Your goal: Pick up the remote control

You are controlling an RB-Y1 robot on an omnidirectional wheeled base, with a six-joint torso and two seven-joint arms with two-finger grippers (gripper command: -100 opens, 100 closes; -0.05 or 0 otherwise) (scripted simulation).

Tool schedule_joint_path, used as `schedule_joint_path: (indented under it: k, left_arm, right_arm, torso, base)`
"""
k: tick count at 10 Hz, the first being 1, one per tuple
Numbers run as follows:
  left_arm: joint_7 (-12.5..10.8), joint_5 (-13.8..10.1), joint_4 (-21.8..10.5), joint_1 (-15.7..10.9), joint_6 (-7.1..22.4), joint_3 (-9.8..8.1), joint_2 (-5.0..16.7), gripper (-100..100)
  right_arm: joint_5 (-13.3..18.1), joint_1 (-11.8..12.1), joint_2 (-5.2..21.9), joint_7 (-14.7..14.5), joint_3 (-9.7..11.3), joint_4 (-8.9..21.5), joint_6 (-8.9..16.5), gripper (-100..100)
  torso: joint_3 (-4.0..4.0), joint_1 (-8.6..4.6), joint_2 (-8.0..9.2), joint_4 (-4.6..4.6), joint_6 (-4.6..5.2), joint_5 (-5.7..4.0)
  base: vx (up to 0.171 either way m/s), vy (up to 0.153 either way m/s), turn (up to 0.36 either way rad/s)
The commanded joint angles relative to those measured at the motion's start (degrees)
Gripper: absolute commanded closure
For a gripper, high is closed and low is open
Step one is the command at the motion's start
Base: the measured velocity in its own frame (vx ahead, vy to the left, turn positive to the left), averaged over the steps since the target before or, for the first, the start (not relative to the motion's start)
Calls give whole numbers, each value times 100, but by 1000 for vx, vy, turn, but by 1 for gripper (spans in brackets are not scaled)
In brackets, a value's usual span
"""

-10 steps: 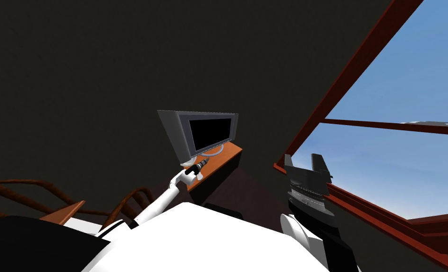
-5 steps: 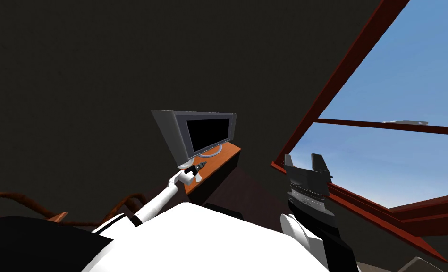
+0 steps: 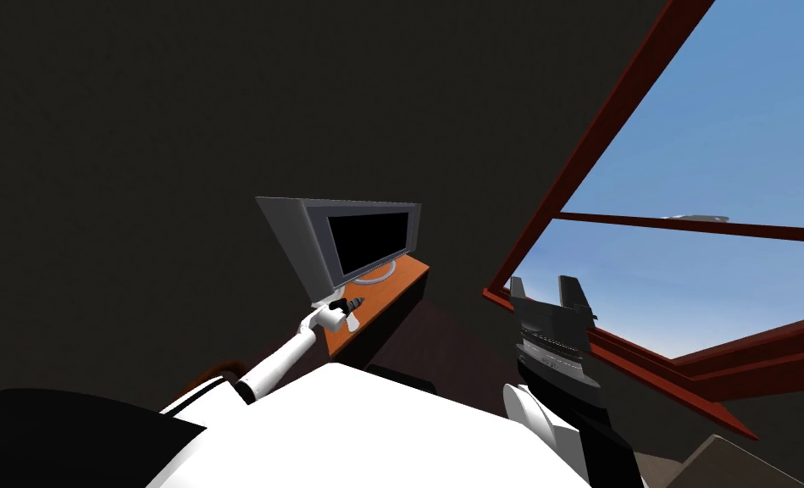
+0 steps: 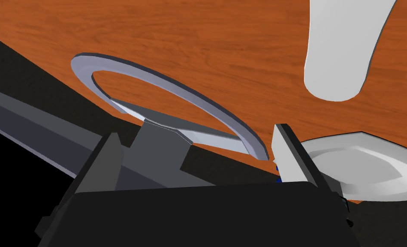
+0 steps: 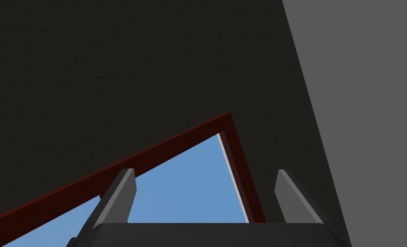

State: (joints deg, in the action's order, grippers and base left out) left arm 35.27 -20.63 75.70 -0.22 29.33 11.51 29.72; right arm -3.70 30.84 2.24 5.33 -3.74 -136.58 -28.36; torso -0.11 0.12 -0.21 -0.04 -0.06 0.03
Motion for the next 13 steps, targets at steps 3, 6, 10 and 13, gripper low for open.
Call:
schedule_joint_path:
  k: [3,6,10,13]
  left_arm:
    - [44,-215,-429,-96,388,48,75,-100]
    - [59,-509,-827,-150,874,90,204,-100]
    - [50,-782,-1172,-181,1308,126,309,-100]
    - [12,-1126,-1574,-197,1813,166,418,-100]
  right_arm:
    - [0,0,0,0,0,0,0,0]
    - [0,1,0,0,0,0,0,0]
    - [0,1,0,0,0,0,0,0]
    - [0,1,0,0,0,0,0,0]
  torso:
    - [-2,0,-4,-1,1,0]
    - [-3,-5,-5,-1,-1,-1]
    - [-6,-8,-9,-2,-1,-1]
    - [-10,-7,-17,-4,-1,-2]
  base:
    - [36,18,-69]
    - [46,10,-70]
    - [56,8,-67]
    - [75,6,-81]
